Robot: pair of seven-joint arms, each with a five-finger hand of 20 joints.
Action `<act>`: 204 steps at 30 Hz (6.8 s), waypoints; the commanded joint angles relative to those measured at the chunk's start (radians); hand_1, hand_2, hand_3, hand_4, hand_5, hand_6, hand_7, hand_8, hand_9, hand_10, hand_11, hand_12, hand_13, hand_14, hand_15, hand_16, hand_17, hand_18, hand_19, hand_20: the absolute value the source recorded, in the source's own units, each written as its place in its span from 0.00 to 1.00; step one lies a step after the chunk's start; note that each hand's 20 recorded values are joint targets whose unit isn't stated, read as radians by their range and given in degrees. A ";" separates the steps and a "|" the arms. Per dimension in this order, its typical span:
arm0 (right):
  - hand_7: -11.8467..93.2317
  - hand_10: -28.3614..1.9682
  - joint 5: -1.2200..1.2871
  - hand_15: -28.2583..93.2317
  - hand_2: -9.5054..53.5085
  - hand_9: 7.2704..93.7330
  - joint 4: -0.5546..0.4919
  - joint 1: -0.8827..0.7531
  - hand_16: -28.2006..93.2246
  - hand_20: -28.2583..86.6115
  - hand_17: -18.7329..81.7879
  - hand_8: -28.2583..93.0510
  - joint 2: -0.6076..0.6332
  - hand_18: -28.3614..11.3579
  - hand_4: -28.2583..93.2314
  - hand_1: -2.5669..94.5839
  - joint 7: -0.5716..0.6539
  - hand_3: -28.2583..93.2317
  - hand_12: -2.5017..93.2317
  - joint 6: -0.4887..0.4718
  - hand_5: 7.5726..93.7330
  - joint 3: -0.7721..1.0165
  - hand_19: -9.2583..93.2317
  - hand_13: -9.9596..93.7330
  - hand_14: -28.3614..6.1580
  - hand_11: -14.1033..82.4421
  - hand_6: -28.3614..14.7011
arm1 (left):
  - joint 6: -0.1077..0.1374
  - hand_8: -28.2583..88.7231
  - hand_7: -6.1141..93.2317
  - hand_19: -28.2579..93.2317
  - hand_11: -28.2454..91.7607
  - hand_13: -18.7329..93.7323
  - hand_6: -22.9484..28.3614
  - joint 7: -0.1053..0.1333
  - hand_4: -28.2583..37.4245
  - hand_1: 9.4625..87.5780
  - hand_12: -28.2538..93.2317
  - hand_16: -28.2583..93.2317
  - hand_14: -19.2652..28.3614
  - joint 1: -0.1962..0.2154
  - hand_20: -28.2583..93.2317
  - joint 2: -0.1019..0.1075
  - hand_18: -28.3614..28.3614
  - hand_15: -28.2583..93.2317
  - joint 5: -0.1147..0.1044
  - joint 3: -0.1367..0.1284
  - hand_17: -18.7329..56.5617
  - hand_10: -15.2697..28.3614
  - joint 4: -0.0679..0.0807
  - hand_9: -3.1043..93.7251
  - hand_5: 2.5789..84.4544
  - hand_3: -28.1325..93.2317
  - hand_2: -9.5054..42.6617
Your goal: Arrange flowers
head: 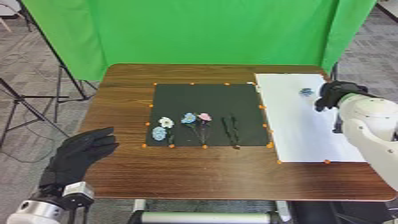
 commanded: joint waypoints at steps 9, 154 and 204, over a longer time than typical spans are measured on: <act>0.25 0.45 -0.004 0.94 0.06 0.40 0.046 -0.029 0.34 0.37 0.41 0.14 -0.049 0.24 0.00 0.31 0.050 0.96 0.19 -0.024 0.36 -0.002 0.84 0.69 0.62 0.26 0.58 | -0.022 0.15 0.26 0.72 0.54 0.42 0.70 -0.014 0.18 0.23 0.32 0.12 1.00 -0.020 0.32 -0.013 0.90 0.76 0.006 0.008 0.13 0.87 0.007 0.45 0.53 0.91 0.25; 0.25 0.37 0.129 0.89 0.14 0.45 0.110 0.190 0.35 0.38 0.44 0.14 -0.125 0.22 0.01 0.26 0.062 0.95 0.19 0.160 0.43 -0.125 0.88 0.67 0.58 0.29 0.53 | -0.004 0.15 0.26 0.71 0.54 0.42 0.70 0.021 0.19 0.23 0.32 0.12 1.00 0.002 0.32 -0.024 0.90 0.76 -0.004 0.024 0.13 0.87 0.002 0.46 0.53 0.92 0.25; 0.22 0.38 0.034 0.94 0.21 0.38 0.249 0.190 0.34 0.37 0.41 0.15 -0.215 0.18 0.02 0.21 0.087 0.95 0.20 -0.028 0.33 -0.084 0.87 0.65 0.47 0.23 0.58 | -0.033 0.15 0.26 0.71 0.54 0.42 0.70 0.014 0.19 0.23 0.32 0.12 1.00 -0.052 0.32 -0.049 0.90 0.76 0.015 0.061 0.13 0.87 0.016 0.46 0.53 0.92 0.25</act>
